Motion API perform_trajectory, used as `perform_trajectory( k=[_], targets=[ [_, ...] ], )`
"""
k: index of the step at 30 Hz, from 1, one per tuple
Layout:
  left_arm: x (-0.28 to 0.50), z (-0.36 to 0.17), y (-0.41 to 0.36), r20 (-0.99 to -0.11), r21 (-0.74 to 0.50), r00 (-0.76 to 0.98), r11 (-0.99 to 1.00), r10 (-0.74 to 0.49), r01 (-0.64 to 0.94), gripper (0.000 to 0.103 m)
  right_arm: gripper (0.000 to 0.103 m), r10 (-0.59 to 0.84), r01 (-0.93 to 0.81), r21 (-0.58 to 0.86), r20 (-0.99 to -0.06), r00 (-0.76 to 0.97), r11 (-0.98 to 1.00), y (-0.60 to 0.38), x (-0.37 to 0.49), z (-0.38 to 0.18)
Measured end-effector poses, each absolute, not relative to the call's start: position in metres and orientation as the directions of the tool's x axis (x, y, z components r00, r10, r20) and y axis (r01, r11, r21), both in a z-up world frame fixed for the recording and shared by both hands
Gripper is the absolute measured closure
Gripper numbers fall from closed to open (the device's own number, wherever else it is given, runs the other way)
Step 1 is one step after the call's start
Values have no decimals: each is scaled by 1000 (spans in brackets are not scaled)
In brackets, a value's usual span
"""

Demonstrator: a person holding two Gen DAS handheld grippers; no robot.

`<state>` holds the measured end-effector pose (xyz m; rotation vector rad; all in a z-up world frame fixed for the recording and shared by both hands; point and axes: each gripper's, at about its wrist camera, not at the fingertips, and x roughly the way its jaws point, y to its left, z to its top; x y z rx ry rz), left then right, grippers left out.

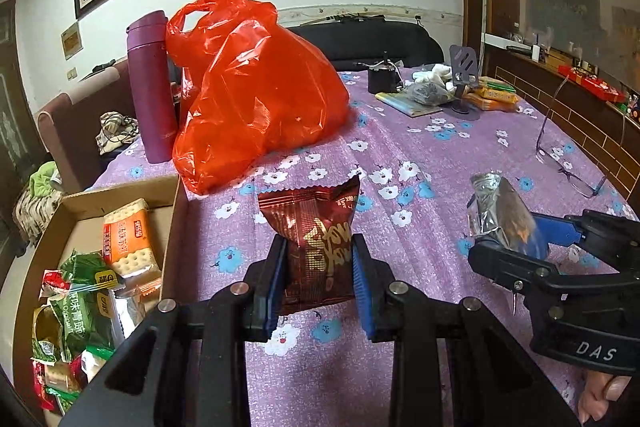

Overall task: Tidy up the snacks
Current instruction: 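Lift the foil bag and dark red packet and hold them above the cloth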

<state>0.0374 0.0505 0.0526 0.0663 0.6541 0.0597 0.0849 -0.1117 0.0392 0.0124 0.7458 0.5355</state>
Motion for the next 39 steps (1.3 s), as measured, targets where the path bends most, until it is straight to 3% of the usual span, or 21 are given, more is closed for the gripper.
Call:
perform_trajectory(
  k=[39],
  targets=[
    [28,60,49,-554,135,822,988,135,-71,73,39,464,-445,200,-623,630,873,-116,82,45]
  ],
)
